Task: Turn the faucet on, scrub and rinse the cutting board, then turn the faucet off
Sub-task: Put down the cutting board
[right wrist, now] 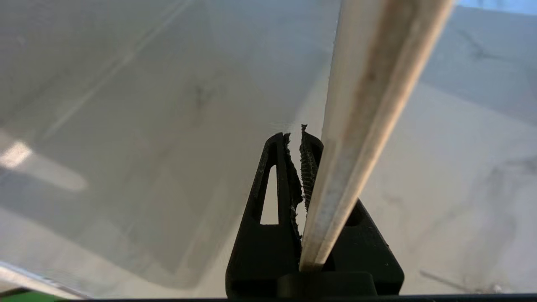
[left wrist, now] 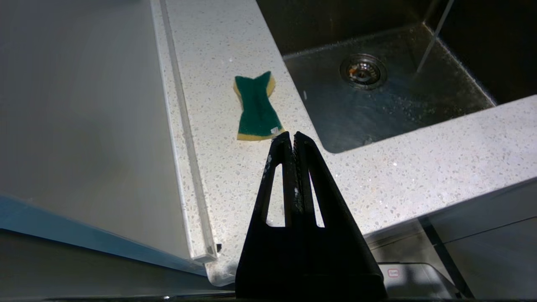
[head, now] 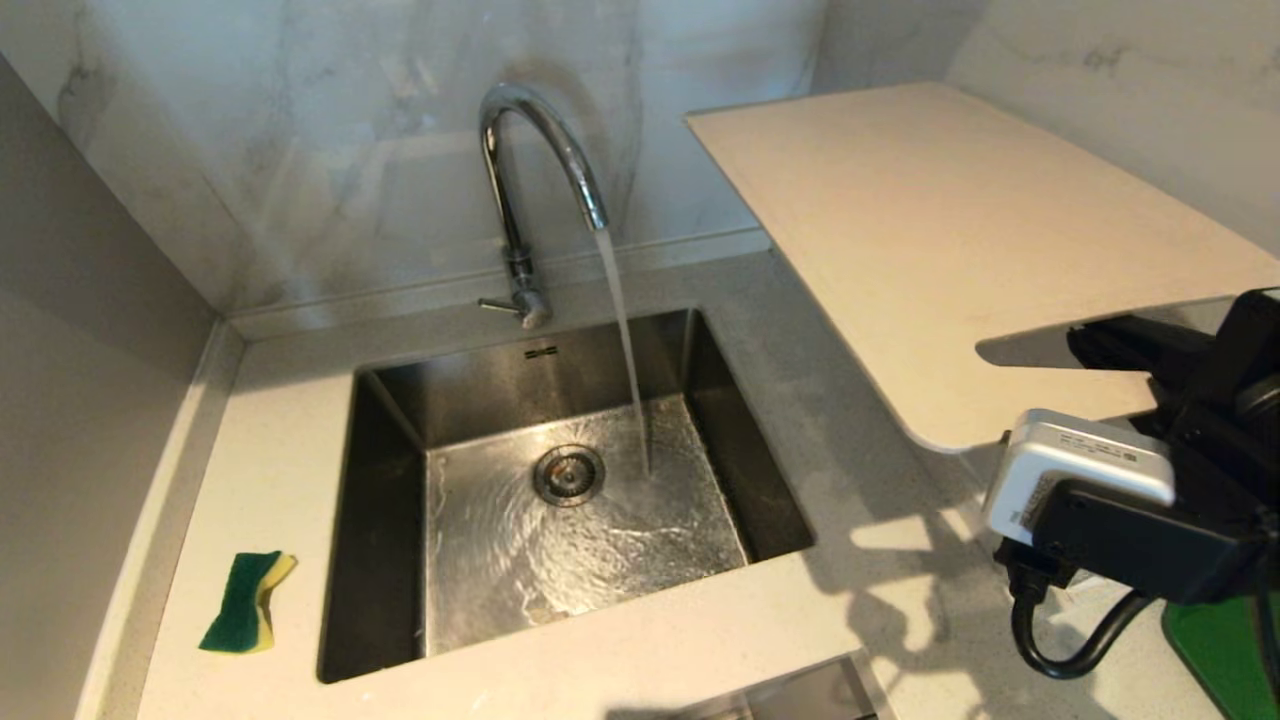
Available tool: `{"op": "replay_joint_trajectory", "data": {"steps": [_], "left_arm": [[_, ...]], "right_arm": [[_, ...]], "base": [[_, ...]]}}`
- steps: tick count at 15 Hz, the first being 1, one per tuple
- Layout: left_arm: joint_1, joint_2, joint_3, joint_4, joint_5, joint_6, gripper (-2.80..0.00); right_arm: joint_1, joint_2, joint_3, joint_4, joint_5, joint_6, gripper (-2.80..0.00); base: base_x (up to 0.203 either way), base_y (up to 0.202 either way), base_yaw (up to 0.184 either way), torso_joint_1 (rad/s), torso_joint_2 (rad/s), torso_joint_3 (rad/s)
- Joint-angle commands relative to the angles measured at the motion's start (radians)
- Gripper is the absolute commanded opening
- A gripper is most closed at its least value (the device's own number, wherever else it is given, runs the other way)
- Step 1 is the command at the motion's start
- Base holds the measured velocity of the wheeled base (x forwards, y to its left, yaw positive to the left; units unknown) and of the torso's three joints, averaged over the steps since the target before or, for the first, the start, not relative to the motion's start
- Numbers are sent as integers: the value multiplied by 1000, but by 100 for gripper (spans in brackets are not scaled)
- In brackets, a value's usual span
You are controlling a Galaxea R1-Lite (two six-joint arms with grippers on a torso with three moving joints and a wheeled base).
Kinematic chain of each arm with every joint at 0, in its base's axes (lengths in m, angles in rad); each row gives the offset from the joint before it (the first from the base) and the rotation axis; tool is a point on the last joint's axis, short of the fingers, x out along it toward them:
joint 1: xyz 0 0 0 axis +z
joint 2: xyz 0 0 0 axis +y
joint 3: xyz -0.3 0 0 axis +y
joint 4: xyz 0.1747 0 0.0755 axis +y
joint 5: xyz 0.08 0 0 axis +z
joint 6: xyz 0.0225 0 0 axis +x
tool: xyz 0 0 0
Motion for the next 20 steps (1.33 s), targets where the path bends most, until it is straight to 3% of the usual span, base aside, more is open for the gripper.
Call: {"op": "replay_joint_trajectory", "data": {"steps": [1,9,14,20], "left_arm": [[1,0,0,0,0,0,-280],[0,0,0,0,0,0,-280],[1,0,0,1,0,0,-280],[1,0,0,0,0,0,-280]], "right_arm": [[9,19,-2,-4,-40,-10,-280],[11,110,-2,-87,-72,-2,-280],[101,203,35,-263,-159,-2,-280],[101,193,143,-274,-200,42,-280]], "base": [[0,0,0,0,0,0],[0,0,0,0,0,0],[0,0,0,0,0,0],[0,0,0,0,0,0]]}}
